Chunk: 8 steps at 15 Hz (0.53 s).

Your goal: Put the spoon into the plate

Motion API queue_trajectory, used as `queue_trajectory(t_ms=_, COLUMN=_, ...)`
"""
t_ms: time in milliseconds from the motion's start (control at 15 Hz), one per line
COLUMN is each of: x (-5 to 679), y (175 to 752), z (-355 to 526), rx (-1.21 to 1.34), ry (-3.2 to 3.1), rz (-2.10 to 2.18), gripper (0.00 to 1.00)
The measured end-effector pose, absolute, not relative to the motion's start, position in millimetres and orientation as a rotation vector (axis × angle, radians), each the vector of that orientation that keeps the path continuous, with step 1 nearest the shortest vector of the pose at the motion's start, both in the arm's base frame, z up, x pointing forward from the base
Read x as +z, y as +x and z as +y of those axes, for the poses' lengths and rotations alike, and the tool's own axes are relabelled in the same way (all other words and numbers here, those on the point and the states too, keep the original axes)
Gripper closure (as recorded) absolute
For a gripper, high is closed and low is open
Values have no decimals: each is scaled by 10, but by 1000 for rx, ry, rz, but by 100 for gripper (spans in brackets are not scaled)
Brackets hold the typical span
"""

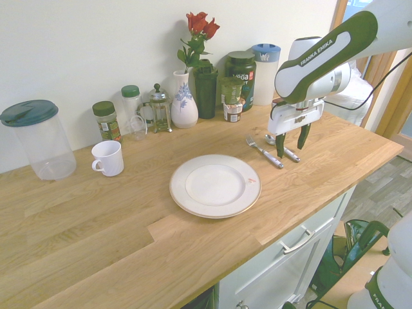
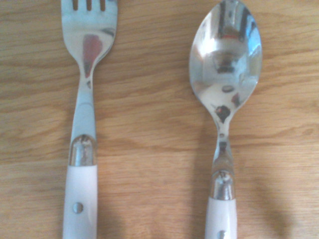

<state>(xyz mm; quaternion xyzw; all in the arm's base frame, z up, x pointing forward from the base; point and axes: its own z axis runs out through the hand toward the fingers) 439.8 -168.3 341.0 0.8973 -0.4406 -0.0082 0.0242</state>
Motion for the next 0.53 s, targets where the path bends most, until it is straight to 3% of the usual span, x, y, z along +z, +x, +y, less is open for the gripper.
queue_trajectory(t_ms=533, x=3321, y=4494, z=-1753, rx=-20, ry=2792, rz=-1357, gripper=100)
